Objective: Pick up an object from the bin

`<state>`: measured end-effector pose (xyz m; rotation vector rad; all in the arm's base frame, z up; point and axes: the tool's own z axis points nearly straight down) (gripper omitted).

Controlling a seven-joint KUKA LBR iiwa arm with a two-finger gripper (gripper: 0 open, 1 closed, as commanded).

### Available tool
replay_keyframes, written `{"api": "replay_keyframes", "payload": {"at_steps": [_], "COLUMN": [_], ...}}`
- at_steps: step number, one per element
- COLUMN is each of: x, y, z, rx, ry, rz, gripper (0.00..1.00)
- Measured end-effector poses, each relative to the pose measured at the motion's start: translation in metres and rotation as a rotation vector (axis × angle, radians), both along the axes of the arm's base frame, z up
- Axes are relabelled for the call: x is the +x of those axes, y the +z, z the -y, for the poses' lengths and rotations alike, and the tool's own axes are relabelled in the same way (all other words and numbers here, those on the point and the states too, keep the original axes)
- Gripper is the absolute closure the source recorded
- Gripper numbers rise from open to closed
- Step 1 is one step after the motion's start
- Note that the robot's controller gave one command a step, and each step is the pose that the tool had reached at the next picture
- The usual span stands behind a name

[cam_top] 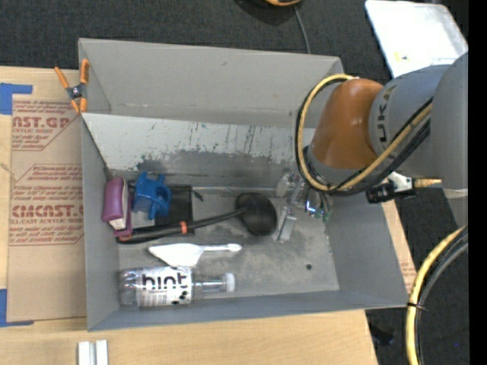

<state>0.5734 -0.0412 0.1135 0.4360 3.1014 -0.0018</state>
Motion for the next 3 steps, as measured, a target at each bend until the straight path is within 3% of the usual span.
{"api": "replay_keyframes", "payload": {"at_steps": [1, 2, 3], "x": [0.004, 0.012, 0.005], "y": [-0.010, -0.046, -0.043], "z": [-0.039, -0.054, -0.091], "rx": [0.003, 0.002, 0.000], "ry": [-0.196, -0.247, -0.111], "rz": [0.003, 0.008, 0.014], "gripper": [0.00, 0.00, 1.00]}}
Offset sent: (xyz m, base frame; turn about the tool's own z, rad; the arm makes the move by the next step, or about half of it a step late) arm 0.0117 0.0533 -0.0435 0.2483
